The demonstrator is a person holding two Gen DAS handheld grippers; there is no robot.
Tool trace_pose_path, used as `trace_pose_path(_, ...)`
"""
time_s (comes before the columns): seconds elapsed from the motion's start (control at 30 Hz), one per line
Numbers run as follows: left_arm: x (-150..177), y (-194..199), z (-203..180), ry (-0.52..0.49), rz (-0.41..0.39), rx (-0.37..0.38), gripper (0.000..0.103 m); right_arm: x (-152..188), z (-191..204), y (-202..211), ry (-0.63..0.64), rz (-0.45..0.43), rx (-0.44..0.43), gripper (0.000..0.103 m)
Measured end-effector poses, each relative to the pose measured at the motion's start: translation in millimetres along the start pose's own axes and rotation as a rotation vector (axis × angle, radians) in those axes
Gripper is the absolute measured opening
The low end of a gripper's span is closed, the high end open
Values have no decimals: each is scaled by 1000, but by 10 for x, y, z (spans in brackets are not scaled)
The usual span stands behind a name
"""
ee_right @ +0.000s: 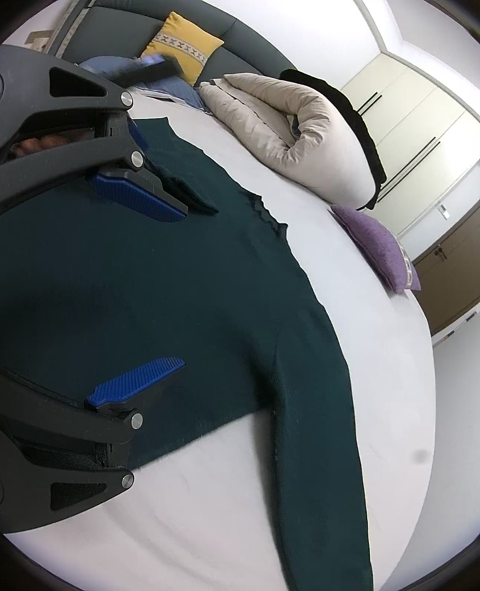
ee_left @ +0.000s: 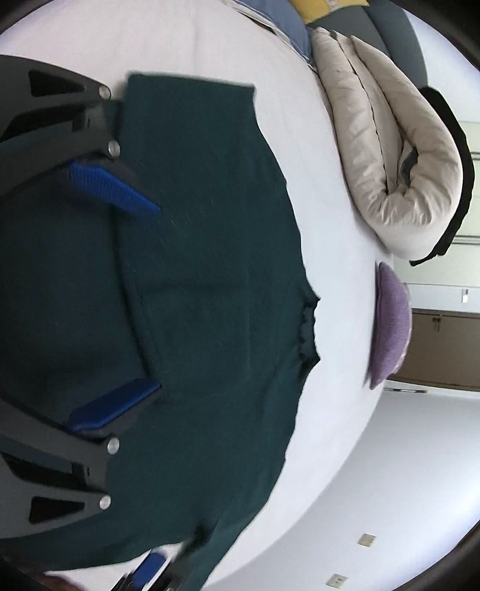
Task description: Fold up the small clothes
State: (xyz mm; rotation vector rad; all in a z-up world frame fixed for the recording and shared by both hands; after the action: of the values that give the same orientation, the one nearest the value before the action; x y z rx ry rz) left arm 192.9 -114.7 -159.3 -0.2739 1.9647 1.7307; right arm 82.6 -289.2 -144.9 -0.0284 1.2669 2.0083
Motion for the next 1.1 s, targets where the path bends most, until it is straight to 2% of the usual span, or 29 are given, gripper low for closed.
trace_pose_path(0.1,62,109,329,77,-3,27,93,20,228,-192,28,46,-14,76)
trace_pose_path(0.17,175,219,576,155,-10,98,93,26,478,-371,53,93,-66,76)
trace_pose_path(0.27,258,273,978,265,-8,126,93,9,848,-725,92,190,-127,76)
trace_pose_path(0.47,278,336,1632,410,-45,143,91,-71,1348,-1614,91,350,-127,75)
trace_pose_path(0.5,271,339,1693,422,-50,142,89,-43,1366,-1719,99,371,-120,73)
trace_pose_path(0.53,259,330,1764,434,-52,142,88,-49,1426,-1854,113,390,-109,66)
trace_pose_path(0.57,253,327,1814,444,-53,144,86,-50,1470,-1967,138,392,-76,59)
trace_pose_path(0.63,194,285,1884,461,-54,159,78,-69,1549,-2064,206,382,1,35)
trace_pose_path(0.67,200,285,1896,463,-49,167,72,-59,1587,-2099,235,382,19,28)
trace_pose_path(0.73,184,283,1954,469,-45,181,67,-100,1658,-2121,291,373,56,6)
trace_pose_path(0.87,12,245,2043,485,-61,184,66,-229,1645,-1874,322,322,33,6)
trace_pose_path(0.97,-163,179,2014,462,-60,180,66,-429,1454,-1596,267,261,-1,6)
trace_pose_path(1.07,-328,12,1948,427,-23,171,56,-517,1148,-1529,232,248,30,6)
trace_pose_path(1.1,-382,-48,1933,417,-12,167,56,-517,1065,-1554,220,253,45,6)
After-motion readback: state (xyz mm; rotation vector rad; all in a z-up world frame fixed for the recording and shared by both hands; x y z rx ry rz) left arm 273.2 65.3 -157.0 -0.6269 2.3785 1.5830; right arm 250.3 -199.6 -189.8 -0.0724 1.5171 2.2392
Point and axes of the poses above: each gripper's, at about its wrist camera, not at the fingertips, and y roughly against the way its jaws point, z to its left, x to its underside, the point moved 10 cm from there along -y, roughly the way its jaws point, and after that the axes turned 12 degrees about z, right-handed, at the moved point
